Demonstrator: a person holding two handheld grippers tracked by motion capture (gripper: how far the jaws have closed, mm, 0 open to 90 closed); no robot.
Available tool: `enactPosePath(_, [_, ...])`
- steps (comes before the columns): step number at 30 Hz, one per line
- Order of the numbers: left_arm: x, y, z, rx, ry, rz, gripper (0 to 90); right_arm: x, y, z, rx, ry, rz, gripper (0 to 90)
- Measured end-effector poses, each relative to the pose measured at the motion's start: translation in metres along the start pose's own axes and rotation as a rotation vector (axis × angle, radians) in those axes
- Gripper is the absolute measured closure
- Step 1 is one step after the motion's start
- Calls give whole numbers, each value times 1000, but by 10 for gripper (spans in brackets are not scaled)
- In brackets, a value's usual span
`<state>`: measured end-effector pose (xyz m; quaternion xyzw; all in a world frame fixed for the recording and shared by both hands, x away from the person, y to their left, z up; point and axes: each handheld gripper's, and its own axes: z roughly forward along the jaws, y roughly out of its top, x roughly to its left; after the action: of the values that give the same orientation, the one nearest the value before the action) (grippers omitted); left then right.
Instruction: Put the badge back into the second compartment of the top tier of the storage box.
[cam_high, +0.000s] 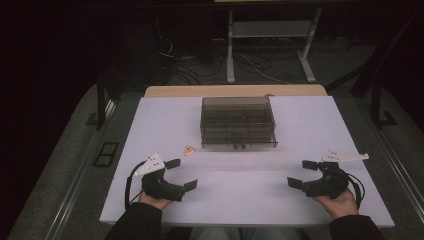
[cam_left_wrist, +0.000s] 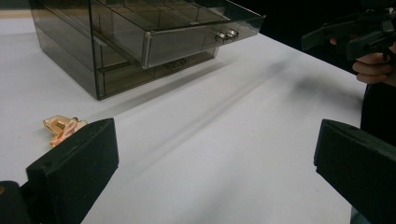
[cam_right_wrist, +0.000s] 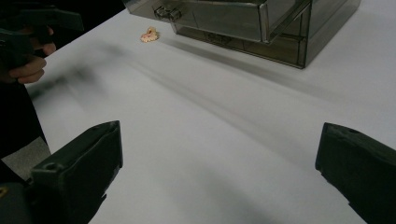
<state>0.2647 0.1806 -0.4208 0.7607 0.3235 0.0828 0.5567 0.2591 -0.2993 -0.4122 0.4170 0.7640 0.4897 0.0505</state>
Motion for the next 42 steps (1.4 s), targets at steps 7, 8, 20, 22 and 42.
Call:
enactPosePath(7, [0,0,0,-1,0,-1,0,0,0,1,8,2,-1,0])
enactPosePath(8, [0,0,0,-4,0,-2,0,0,-1,1,7,3,-1,0])
enactPosePath(20, [1,0,0,1,-1,-2,0,0,-1,1,20,12,-2,0])
enactPosePath(22, [0,0,0,0,-2,-3,0,0,-1,1,24,12,-6,0])
enactPosePath(42, [1,9,-11,9,33,1,0,1,-2,0,33,11,-2,0])
